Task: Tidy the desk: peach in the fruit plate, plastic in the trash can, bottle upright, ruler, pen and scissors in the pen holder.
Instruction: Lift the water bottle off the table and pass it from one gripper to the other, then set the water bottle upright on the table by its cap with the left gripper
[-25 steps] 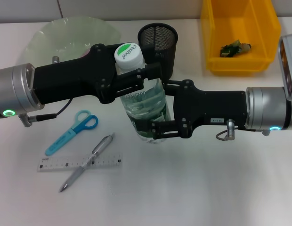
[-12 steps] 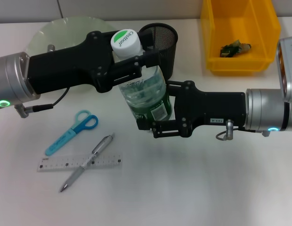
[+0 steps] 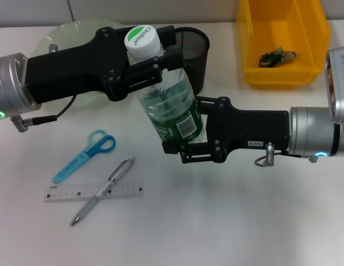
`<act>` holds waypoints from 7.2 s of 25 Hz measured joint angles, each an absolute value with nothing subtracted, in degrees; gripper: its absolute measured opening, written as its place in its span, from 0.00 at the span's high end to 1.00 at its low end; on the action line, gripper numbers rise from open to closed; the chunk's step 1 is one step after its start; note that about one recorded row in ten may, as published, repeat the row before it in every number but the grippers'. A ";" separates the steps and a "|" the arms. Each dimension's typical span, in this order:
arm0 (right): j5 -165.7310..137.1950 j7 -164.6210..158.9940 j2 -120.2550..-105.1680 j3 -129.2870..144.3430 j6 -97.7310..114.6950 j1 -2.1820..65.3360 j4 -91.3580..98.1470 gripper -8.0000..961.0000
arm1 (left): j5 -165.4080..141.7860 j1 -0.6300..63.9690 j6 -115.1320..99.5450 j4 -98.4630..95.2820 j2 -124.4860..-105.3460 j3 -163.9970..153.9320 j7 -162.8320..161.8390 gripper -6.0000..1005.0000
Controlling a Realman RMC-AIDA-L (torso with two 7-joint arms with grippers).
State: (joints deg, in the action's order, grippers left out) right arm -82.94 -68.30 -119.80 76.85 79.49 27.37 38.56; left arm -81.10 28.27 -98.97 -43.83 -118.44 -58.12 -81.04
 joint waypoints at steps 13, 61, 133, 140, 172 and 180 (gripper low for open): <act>-83.03 -68.22 -119.70 76.82 78.25 27.68 37.37 0.18 | -79.58 28.15 -98.68 -45.79 -118.28 -58.07 -82.34 0.58; -74.12 -60.00 -119.45 69.61 81.80 18.83 32.77 0.18 | -84.81 25.38 -84.96 -49.36 -118.04 -56.27 -82.51 0.58; -67.76 -55.36 -119.70 69.34 82.00 24.38 23.73 0.18 | -84.21 16.85 -77.95 -49.11 -118.38 -51.68 -75.76 0.54; -67.76 -55.36 -119.70 69.34 82.00 24.44 23.73 0.18 | -84.25 16.71 -77.35 -47.17 -118.39 -51.41 -74.47 0.53; -67.76 -54.89 -119.70 69.34 81.82 25.34 22.67 0.18 | -84.19 16.82 -74.43 -44.55 -118.47 -50.89 -72.78 0.51; -67.77 -54.87 -119.70 69.34 81.82 25.51 22.67 0.18 | -84.19 17.07 -74.21 -43.85 -118.47 -50.83 -72.70 0.51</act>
